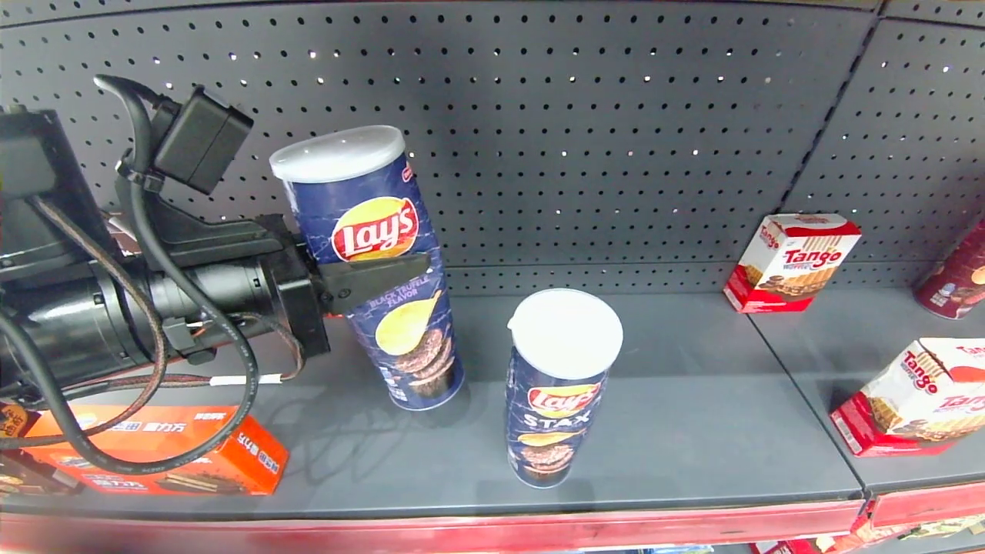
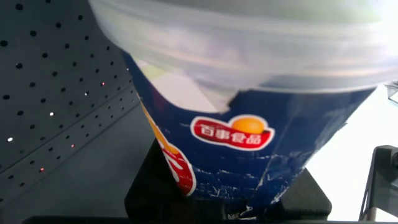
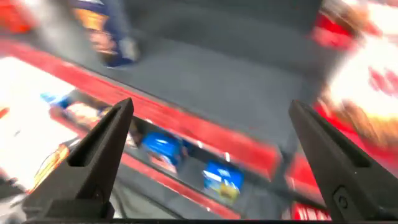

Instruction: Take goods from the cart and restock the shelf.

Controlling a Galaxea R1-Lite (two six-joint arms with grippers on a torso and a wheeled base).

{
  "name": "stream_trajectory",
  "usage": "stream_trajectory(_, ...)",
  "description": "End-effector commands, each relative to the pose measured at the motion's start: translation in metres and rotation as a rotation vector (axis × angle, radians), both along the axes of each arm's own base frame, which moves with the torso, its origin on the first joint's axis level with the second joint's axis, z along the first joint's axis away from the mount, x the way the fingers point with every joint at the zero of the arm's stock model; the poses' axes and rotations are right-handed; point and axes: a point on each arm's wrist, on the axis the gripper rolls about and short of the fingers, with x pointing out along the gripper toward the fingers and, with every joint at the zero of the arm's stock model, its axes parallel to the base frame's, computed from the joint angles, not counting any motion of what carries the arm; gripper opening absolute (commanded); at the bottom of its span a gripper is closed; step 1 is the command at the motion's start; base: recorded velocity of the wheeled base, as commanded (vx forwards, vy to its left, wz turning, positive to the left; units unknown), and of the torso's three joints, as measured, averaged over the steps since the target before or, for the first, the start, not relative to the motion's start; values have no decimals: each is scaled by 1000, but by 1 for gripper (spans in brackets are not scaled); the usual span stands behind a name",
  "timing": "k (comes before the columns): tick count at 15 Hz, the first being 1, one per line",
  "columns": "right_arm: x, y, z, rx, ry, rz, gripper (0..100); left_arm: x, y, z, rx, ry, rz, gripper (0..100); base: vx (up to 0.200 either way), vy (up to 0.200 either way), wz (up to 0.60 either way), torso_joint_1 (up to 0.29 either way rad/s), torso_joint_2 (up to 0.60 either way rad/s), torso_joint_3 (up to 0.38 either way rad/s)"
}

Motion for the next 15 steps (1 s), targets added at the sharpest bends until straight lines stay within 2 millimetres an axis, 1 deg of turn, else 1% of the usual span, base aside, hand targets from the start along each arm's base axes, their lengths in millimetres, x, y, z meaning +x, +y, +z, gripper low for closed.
stream_trajectory(1,-24,-11,-41,71,-10,-129,100,0,-1,-2,3,6,-2,0,0,0,0,0,0,0)
stream_trajectory(2,-32,-14,-47,69,5,-117,100,0,-1,-2,2,4,-2,0,0,0,0,0,0,0)
stream_trajectory(4,-33,-14,-46,63,5,-76,100,0,0,-2,2,4,-1,0,0,0,0,0,0,0)
stream_trajectory(5,-32,-16,-46,58,6,29,100,0,0,-2,2,4,-1,0,0,0,0,0,0,0)
stream_trajectory(7,-31,-17,-45,36,14,35,100,0,0,-1,-4,-10,-1,0,0,0,0,0,0,0)
stream_trajectory(8,-21,-13,-44,-29,114,-105,100,0,0,-1,-3,-8,1,0,0,0,0,0,0,0)
stream_trajectory(10,-13,-9,-43,-68,215,-218,100,0,0,-2,-2,-5,1,0,0,0,0,0,0,0)
stream_trajectory(11,-11,-8,-43,-71,247,-366,100,0,0,-2,-1,-4,2,0,0,0,0,0,0,0)
stream_trajectory(13,-15,-7,-43,-41,202,-562,100,0,1,-3,-1,-3,4,0,0,0,0,0,0,0)
stream_trajectory(14,-23,-4,-48,-12,110,-623,100,0,0,-3,-1,-4,2,0,0,0,0,0,0,0)
stream_trajectory(15,-24,-4,-51,6,81,-607,100,0,0,-2,-3,-7,2,0,0,0,0,0,0,0)
